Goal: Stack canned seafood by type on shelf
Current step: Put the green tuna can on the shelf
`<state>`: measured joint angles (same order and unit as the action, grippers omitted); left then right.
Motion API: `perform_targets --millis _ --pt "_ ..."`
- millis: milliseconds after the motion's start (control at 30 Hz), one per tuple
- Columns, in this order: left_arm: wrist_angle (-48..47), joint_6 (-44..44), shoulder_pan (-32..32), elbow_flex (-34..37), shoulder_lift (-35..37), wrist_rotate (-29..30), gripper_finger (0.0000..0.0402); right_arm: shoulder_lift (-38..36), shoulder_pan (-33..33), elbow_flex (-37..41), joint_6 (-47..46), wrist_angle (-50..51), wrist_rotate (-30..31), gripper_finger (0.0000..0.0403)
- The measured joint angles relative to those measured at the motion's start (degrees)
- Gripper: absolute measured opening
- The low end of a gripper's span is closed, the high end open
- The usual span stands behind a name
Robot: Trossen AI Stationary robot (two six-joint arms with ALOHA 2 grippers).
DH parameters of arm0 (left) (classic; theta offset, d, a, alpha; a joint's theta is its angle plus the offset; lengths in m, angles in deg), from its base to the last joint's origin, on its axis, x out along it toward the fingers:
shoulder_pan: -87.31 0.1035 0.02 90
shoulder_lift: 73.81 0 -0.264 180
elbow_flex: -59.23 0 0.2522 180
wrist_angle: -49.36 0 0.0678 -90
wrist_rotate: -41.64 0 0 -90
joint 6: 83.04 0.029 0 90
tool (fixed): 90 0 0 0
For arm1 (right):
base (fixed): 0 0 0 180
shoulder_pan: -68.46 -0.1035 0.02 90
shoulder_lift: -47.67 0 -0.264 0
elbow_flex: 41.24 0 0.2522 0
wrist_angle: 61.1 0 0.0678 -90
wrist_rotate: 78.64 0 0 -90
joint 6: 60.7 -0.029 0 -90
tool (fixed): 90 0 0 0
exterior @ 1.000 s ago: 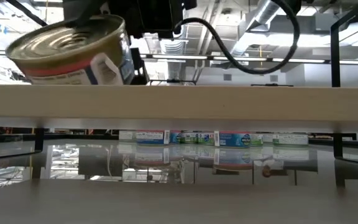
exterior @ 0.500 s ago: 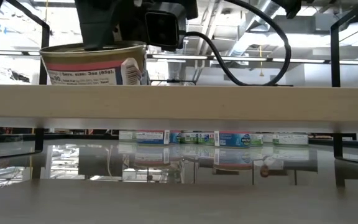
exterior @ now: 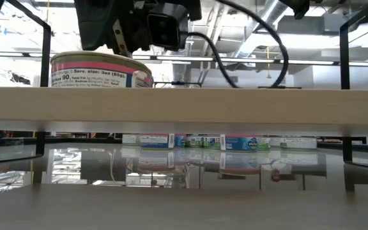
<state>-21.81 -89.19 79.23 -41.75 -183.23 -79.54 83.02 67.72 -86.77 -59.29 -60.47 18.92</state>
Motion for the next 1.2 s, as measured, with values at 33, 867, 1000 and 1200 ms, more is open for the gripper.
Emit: perform_targets --millis 33,867,1000,1200 --pt "-0.94 0.69 0.00 -0.79 0.00 1.21 0.0334 0.00 0.00 0.00 0.00 0.00 0.00 0.0282" --pt "-2.90 23.82 14.17 -1.86 1.14 40.23 0.0334 0.03 0.00 -0.07 0.51 0.28 -0.02 0.0282" --pt "-1.16 21.28 20.10 -1.86 2.94 33.14 0.0334 0.42 0.00 -0.07 0.57 0.35 0.00 0.0282" --pt "-0.16 16.66 28.55 -1.44 3.91 24.74 0.0334 0.79 0.00 -0.08 0.50 0.23 -0.02 0.0282"
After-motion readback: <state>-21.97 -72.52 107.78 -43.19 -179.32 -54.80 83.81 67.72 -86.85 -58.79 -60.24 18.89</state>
